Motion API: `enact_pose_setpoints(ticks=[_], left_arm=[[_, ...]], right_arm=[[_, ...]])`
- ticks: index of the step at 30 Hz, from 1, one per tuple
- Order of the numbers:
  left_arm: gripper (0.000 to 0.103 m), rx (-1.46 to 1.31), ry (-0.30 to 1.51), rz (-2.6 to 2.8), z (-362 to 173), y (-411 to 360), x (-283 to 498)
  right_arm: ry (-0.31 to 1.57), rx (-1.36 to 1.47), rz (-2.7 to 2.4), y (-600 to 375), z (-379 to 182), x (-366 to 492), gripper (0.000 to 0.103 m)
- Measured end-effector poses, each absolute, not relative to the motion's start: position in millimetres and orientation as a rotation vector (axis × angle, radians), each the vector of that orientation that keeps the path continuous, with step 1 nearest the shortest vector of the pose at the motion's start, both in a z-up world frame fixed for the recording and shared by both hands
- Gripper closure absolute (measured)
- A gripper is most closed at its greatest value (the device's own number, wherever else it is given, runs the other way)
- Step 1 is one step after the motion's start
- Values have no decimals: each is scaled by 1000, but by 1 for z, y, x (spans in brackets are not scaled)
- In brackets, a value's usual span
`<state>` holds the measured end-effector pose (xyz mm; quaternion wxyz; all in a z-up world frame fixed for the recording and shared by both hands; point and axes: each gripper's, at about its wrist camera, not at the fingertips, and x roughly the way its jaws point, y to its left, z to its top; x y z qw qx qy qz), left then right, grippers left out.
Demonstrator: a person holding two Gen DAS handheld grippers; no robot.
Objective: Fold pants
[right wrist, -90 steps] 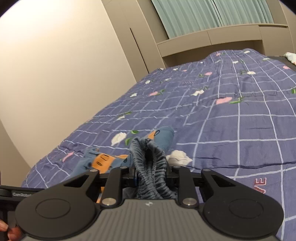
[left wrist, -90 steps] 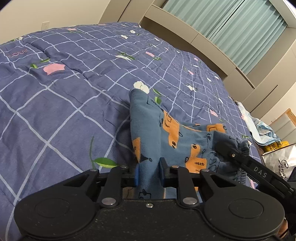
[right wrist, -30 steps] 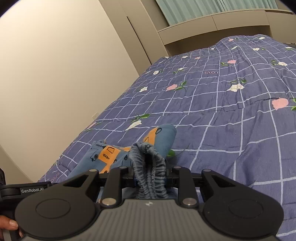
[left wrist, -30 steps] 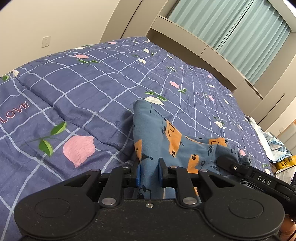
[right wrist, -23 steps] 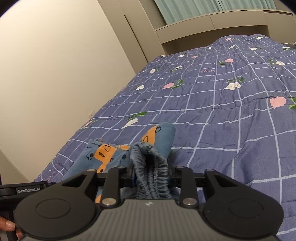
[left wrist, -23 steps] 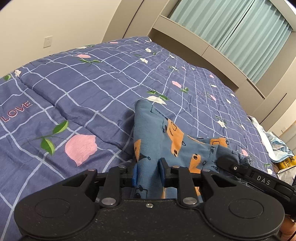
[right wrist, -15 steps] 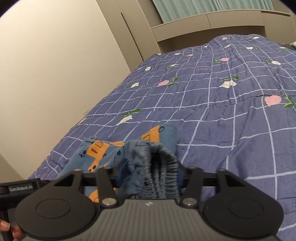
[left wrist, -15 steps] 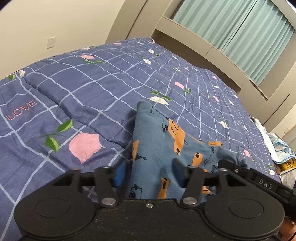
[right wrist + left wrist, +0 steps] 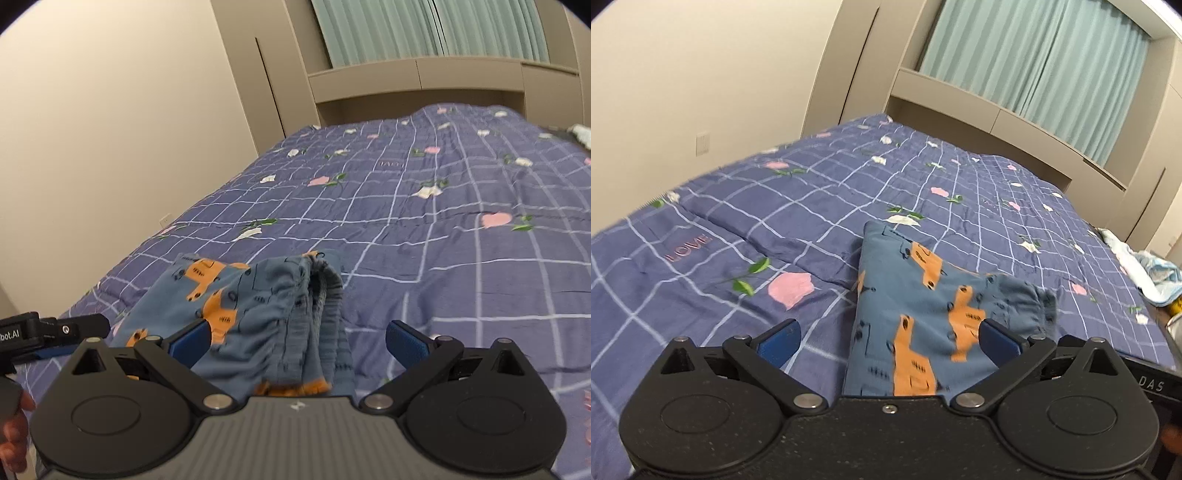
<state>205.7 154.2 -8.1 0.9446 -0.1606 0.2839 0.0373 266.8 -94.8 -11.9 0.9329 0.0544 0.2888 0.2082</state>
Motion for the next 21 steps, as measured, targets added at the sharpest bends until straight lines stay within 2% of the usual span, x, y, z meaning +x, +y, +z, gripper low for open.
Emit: enact_pose_setpoints(ticks=[15,21], left_arm=[[1,-198,453,83,5,113,106],[1,-173,459,80,5,104,78]], right_arm=[[425,37,414,-123,12,157,0],[399,39,404,-134,12,129,0]])
